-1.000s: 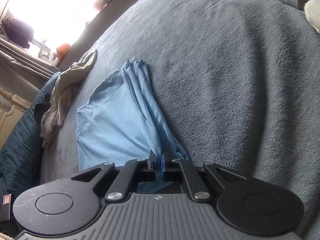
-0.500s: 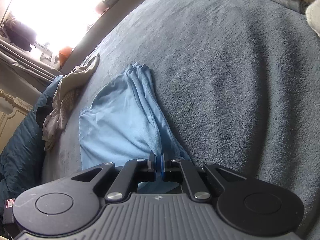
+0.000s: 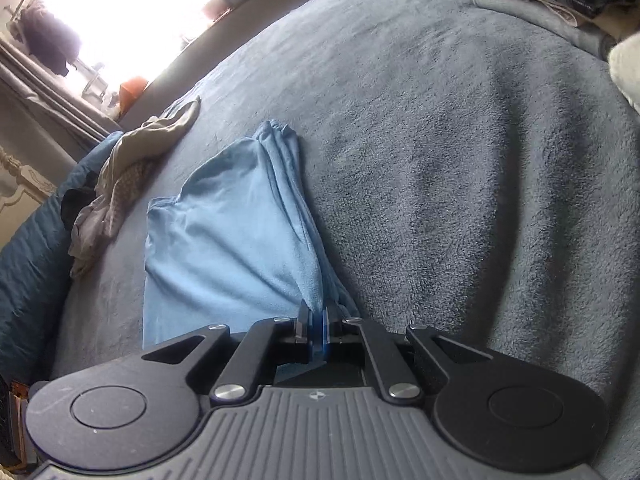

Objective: Fold clothes

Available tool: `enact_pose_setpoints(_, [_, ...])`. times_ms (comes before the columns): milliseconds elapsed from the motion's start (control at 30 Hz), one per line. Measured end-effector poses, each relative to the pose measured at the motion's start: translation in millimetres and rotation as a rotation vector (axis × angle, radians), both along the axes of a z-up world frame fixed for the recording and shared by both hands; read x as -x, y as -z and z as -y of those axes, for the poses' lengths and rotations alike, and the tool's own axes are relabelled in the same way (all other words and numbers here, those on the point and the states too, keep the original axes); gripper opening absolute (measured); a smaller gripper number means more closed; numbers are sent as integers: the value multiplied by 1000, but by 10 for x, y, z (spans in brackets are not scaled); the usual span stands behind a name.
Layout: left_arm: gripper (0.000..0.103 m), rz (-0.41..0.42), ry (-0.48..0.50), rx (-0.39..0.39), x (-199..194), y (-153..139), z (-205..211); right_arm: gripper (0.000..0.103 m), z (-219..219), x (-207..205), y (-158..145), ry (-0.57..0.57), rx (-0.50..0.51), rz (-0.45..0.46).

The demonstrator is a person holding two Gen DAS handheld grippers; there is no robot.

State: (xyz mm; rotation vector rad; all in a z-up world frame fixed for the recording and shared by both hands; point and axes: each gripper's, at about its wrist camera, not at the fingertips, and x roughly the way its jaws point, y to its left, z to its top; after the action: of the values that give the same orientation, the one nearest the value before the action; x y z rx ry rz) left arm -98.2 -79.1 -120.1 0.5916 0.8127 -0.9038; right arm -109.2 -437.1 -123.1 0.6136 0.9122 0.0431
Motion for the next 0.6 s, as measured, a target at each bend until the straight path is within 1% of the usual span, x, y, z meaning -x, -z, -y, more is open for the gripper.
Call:
enact_pose_setpoints(100, [2, -6, 4, -8, -29, 18, -4, 4, -22, -35, 157, -41, 53, -35])
enact_pose_setpoints(133, [2, -17, -1, -5, -44, 22, -17, 5, -13, -35, 170, -39, 44, -34])
enact_pose_setpoints(267, [4, -127, -74, 58, -146, 12, -159, 10, 114, 6, 142, -26, -36, -35])
enact_pose_setpoints(300, [6, -155, -92, 73, -171, 9, -194, 12, 154, 24, 135, -21, -58, -41])
enact_pose_setpoints(367, [18, -210, -128, 104, -222, 4, -265, 22, 245, 69, 88, -1, -92, -42])
enact_pose_setpoints(400, [26, -238, -146, 120, -248, 1, -300, 37, 293, 96, 53, 13, -100, -33])
enact_pose_setpoints(433, [32, -265, -165, 136, -273, -1, -335, 40, 343, 118, 18, 21, -112, -14])
enact_pose_setpoints(500, [39, -325, -208, 176, -336, -4, -410, 40, 423, 98, -19, 29, -154, 5])
enact_pose_setpoints(533, [42, -367, -252, 221, -401, 2, -459, 41, 449, 69, -21, 31, -173, 4])
enact_pose_setpoints(600, [45, -450, -338, 311, -532, 13, -558, 42, 470, -16, 4, 30, -202, -8])
